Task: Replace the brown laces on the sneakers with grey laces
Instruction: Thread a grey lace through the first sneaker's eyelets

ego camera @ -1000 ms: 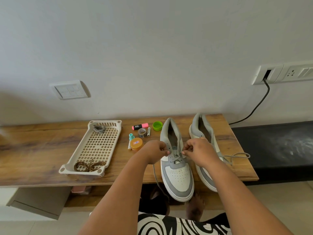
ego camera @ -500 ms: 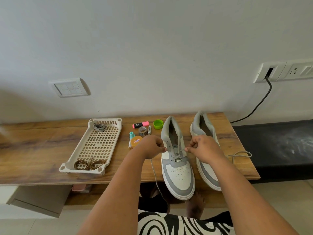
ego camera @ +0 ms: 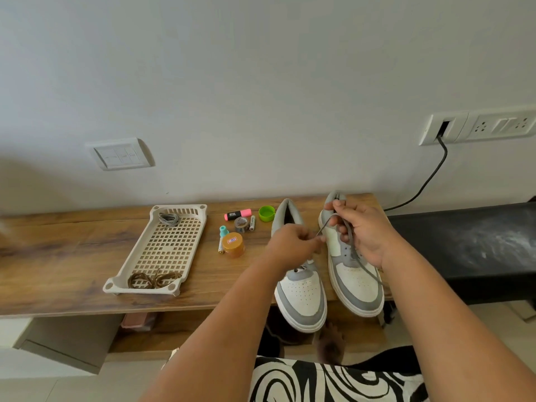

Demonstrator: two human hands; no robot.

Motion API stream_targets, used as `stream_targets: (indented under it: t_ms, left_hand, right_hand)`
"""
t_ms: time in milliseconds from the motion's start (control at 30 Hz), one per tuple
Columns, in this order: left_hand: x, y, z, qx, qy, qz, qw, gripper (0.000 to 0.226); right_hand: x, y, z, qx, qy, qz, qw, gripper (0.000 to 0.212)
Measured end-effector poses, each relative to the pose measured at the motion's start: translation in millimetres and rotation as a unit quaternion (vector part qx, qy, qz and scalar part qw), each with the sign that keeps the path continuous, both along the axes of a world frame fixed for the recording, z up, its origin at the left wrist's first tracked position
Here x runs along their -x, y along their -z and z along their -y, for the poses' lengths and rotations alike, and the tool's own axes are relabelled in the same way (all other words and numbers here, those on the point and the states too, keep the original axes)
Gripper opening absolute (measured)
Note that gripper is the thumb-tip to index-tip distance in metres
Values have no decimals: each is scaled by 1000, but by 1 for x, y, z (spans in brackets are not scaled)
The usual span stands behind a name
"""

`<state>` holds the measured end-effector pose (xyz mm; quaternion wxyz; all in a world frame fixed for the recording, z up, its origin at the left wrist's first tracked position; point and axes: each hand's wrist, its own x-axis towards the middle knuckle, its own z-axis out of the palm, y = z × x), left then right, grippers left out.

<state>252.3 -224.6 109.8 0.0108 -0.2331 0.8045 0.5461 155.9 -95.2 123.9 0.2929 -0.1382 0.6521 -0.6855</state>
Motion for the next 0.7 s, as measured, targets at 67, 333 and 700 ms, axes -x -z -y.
stream_targets:
  t_ms: [67,333,700]
  left_hand:
    - [3,-5,-11,-182,-53,22,982,40]
    - [10,-23,-8,-508,-187,-88,836,27]
    - [-10,-31,10,-69,65,-78,993,25]
  right_hand:
    - [-4,-6,-2,-1,-3,1,1000,20]
    - [-10,-9,-16,-167,-71,-62,981,20]
    - [-9,-6,-3,-142,-91,-256,952,44]
